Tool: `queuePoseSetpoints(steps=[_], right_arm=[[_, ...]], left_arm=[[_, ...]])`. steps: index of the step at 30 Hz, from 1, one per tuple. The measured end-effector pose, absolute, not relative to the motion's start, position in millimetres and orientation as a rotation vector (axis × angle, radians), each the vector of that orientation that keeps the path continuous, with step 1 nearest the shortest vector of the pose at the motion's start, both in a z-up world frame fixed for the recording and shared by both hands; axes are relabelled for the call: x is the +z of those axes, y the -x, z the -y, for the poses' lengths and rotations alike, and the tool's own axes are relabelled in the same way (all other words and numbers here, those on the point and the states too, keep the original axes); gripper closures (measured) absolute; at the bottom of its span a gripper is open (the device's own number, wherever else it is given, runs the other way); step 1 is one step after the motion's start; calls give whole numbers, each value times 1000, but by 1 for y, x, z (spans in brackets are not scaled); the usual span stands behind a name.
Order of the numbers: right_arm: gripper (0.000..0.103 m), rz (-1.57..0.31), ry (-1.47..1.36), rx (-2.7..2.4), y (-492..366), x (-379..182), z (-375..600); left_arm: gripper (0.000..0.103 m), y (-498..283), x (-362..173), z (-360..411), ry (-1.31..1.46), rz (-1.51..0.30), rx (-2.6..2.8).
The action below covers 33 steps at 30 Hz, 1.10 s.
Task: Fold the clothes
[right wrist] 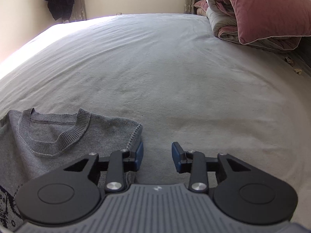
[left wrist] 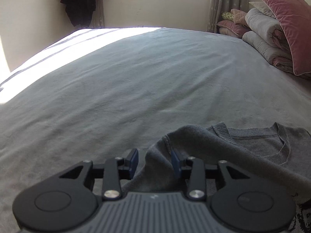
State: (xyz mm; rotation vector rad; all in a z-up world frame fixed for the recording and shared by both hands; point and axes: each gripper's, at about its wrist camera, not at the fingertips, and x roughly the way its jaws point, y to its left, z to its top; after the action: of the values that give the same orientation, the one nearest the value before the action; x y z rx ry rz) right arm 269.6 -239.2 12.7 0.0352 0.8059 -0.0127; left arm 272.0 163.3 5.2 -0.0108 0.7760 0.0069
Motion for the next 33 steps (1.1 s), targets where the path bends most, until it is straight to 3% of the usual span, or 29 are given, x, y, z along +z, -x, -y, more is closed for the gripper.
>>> queuePoseSetpoints(steps=[15, 20, 22, 23, 33], right_arm=[[60, -912, -128, 35, -202, 0, 241], [84, -909, -86, 43, -200, -4, 221], [95, -904, -41, 46, -201, -3, 214], [97, -898, -7, 40, -202, -2, 211], [98, -797, 129, -77, -217, 21, 237]], left_arm=[[59, -192, -13, -229, 182, -915, 151], [61, -188, -15, -223, 191, -872, 139], [83, -190, -16, -217, 177, -860, 131], [102, -191, -16, -214, 156, -853, 140], [103, -208, 4, -213, -147, -696, 343]])
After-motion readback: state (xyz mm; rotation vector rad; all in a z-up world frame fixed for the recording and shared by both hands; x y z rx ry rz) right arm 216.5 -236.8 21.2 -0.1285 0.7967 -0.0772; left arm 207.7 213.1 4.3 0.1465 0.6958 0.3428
